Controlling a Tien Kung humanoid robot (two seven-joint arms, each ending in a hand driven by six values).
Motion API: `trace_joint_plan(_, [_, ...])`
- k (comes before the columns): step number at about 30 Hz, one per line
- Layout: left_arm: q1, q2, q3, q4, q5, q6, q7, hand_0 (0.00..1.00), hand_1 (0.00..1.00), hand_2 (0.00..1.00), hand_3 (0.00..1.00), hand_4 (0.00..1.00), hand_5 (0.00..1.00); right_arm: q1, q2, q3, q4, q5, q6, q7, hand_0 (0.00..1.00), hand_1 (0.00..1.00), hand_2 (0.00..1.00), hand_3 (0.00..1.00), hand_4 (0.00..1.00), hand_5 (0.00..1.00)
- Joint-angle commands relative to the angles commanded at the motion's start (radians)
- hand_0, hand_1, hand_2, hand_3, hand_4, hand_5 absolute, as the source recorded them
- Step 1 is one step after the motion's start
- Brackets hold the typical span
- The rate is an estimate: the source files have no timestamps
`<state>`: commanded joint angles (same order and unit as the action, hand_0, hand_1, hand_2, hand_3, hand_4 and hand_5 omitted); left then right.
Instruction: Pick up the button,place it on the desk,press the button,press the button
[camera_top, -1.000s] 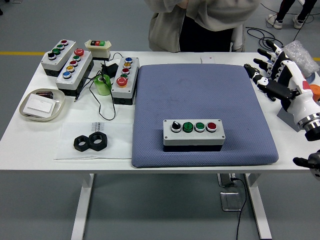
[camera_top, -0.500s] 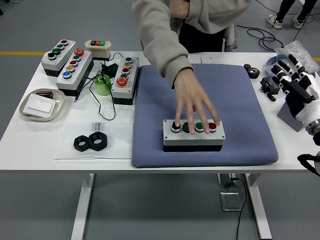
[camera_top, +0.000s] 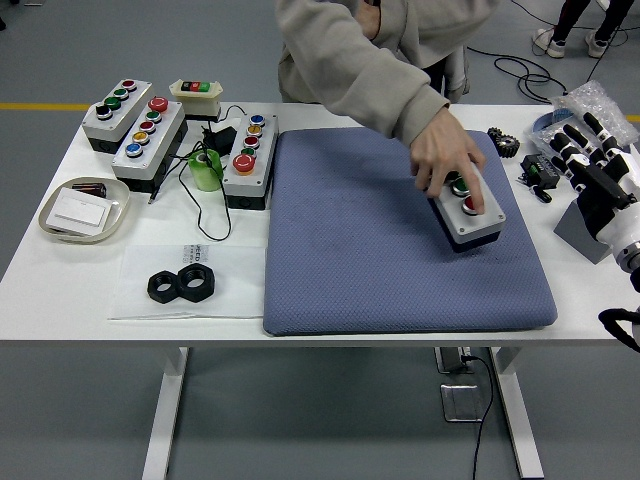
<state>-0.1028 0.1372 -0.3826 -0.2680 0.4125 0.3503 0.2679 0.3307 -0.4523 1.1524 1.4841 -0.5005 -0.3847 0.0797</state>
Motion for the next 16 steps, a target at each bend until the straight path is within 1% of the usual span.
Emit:
trace_joint_plan(11, [0.001,0.0,-0.002,-0.001,0.006,-0.001,0.002,0.744,0.781,0.851,0.766,0.538,0.998,0.001,-0.003,0.004,-0.003,-0.025,-0.006,-0.001,0.967,0.855,0.926,0.977,0.689,0.171])
trace_joint_plan(16, [-0.001,0.0,0.002,-0.002,-0.001,0.0,0.0,0.744,0.781,0.851,0.766,0.538,0.998,0.004,-0.004,0.004,-0.002,-0.042,-0.001,-0.01,0.967,0.855,0.926,0.977,0.689,0.171])
